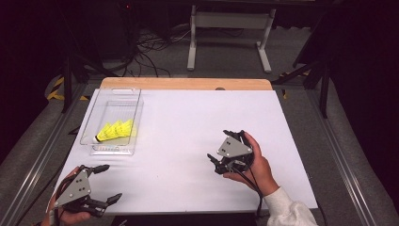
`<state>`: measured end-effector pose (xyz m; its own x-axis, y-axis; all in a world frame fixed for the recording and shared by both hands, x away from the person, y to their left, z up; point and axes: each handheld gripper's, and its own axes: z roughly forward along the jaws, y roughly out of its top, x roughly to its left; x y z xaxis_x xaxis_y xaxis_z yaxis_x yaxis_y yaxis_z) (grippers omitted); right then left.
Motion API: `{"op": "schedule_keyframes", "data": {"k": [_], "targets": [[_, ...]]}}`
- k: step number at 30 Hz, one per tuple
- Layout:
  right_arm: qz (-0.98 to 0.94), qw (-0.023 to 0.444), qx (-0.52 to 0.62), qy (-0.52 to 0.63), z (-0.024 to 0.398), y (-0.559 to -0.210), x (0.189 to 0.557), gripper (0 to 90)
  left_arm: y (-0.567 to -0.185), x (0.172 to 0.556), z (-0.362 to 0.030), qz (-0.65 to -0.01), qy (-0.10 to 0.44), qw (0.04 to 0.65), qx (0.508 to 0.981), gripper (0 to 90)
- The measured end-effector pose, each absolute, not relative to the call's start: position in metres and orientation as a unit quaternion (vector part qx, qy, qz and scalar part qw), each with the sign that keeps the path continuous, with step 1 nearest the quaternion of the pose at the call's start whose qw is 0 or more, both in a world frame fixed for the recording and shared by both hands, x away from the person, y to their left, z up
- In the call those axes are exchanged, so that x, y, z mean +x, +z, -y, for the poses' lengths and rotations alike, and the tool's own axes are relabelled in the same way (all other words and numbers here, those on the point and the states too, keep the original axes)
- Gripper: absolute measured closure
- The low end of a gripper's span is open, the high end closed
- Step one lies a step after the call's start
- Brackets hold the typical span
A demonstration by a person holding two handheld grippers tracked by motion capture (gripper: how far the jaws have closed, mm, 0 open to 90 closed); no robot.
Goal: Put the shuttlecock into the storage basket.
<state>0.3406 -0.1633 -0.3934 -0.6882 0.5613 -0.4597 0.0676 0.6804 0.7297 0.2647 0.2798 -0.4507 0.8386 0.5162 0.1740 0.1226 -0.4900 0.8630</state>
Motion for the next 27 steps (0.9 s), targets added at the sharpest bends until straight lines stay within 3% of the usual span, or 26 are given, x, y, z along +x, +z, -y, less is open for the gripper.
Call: {"op": "schedule_keyframes", "data": {"k": [27], "targets": [[-0.843, 0.341, 0.198, 0.366, 0.197, -0.418, 0.321, 12.9, -0.450, 0.264, -0.281, -0.190, 0.214, 0.472, 0.834, 6.0]]}}
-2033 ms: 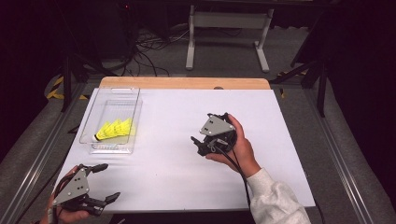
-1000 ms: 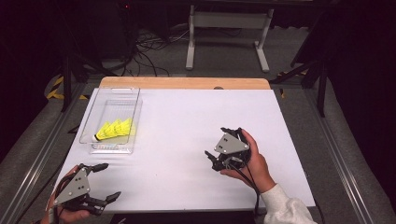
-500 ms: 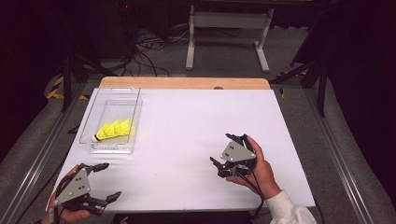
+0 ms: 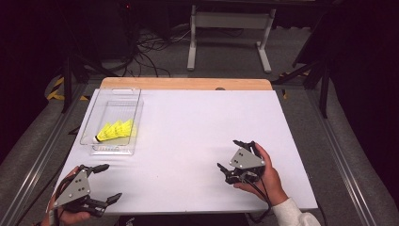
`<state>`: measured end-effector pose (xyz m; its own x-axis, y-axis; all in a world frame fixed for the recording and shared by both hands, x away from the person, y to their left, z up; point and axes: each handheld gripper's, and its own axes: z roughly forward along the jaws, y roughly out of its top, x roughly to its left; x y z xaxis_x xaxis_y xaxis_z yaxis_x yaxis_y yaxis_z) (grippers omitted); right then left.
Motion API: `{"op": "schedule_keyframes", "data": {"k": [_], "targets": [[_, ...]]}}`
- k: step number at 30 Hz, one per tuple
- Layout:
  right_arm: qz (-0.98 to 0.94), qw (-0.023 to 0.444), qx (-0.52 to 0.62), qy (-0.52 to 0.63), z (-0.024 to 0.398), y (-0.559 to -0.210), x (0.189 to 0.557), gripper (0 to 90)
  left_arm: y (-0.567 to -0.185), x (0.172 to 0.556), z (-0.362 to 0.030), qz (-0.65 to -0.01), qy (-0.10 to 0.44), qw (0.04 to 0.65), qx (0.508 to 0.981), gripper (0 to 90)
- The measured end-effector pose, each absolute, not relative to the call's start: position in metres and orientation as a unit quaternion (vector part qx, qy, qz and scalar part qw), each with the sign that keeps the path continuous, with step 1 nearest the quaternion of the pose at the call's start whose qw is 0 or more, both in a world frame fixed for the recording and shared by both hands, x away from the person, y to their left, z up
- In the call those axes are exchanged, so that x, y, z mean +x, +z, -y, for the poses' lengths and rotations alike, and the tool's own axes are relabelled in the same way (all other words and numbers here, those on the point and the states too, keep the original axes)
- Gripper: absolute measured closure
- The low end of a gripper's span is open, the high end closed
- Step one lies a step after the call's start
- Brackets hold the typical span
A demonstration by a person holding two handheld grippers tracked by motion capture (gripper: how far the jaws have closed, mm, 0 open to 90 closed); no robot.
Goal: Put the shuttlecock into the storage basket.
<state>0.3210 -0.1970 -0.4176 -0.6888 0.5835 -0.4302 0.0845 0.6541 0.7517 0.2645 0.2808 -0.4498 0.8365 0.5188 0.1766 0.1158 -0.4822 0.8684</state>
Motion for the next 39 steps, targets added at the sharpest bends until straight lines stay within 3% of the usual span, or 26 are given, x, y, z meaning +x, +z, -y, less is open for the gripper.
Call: {"op": "schedule_keyframes", "data": {"k": [26, 39], "targets": [[-0.833, 0.313, 0.233, 0.392, 0.232, -0.446, 0.302, 12.6, -0.449, 0.268, -0.280, -0.189, 0.214, 0.473, 0.833, 6.0], [-0.816, 0.305, 0.243, 0.426, 0.239, -0.452, 0.294, 8.0, -0.447, 0.269, -0.278, -0.189, 0.219, 0.477, 0.830, 4.9]]}}
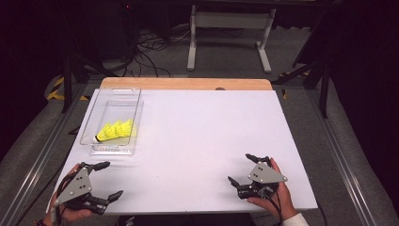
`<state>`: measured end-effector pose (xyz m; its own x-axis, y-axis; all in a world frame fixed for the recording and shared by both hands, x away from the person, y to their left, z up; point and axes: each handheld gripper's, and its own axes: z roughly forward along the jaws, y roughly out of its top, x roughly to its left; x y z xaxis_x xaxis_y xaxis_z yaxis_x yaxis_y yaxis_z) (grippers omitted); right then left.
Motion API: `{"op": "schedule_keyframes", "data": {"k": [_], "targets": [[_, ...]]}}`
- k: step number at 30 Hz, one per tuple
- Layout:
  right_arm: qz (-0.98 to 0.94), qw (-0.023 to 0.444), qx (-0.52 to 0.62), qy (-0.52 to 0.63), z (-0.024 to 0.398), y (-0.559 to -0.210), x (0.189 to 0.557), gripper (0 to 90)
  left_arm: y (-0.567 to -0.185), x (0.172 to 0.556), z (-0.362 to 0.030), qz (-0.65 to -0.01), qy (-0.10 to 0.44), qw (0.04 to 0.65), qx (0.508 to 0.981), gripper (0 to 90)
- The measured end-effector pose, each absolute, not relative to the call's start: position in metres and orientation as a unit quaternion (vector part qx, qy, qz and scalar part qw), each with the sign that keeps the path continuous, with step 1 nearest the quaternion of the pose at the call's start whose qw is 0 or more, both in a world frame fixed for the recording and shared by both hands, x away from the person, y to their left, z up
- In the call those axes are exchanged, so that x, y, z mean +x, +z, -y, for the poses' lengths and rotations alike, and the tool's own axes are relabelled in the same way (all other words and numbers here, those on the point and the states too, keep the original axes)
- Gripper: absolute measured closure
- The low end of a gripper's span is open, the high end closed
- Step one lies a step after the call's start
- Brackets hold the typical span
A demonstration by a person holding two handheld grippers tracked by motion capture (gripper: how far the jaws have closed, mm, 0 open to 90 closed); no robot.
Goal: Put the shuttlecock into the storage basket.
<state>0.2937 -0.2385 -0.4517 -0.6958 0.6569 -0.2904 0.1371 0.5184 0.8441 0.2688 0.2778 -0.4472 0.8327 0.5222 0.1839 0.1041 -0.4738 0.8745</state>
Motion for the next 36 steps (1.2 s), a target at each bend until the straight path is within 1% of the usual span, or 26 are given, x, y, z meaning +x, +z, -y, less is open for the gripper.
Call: {"op": "schedule_keyframes", "data": {"k": [10, 19, 36], "targets": [[-0.818, 0.313, 0.238, 0.421, 0.2354, -0.4524, 0.2921, 8.0, -0.4455, 0.2677, -0.2764, -0.179, 0.222, 0.479, 0.830, 4.8], [-0.813, 0.327, 0.232, 0.423, 0.2297, -0.4484, 0.2900, 8.3, -0.4453, 0.2646, -0.2792, -0.182, 0.224, 0.487, 0.824, 4.9], [-0.816, 0.323, 0.237, 0.418, 0.2304, -0.4516, 0.2928, 8.3, -0.4463, 0.2693, -0.2773, -0.184, 0.216, 0.486, 0.827, 5.0]]}}
